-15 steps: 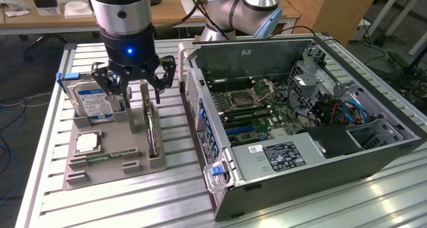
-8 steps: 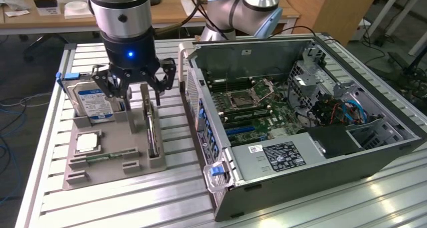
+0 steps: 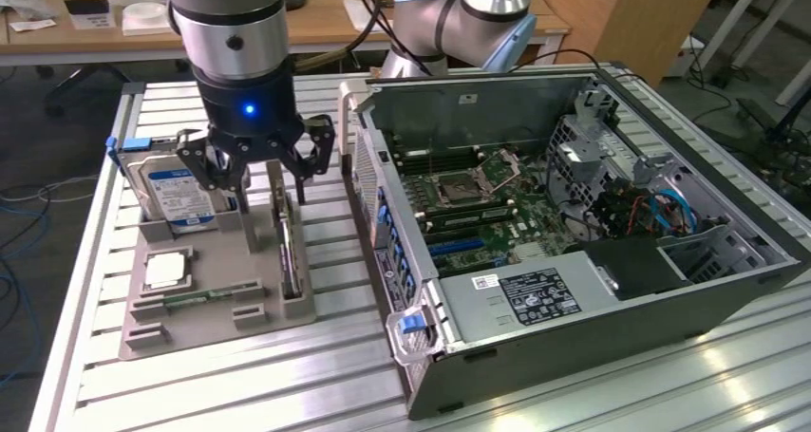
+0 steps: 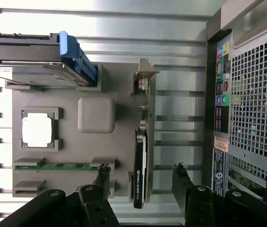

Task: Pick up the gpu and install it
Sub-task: 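Pick up the gpu and move the gpu toward the slot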

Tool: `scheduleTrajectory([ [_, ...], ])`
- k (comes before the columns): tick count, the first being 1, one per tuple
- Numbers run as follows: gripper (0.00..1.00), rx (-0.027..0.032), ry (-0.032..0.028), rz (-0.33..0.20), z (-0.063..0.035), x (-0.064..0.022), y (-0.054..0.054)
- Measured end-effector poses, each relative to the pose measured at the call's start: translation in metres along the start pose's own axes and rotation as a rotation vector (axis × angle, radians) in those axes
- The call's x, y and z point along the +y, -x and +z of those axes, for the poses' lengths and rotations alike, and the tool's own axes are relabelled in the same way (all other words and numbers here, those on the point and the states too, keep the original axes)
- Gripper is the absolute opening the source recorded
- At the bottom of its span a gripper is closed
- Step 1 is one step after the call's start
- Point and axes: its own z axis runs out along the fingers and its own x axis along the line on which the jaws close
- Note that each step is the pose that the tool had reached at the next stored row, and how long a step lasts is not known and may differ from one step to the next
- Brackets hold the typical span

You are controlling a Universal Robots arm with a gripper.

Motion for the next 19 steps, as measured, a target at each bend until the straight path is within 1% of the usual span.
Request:
scheduleTrajectory([
  [19,0.65,0.0004,0.0004,-0.012,0.0069,-0.0029,-0.0002],
])
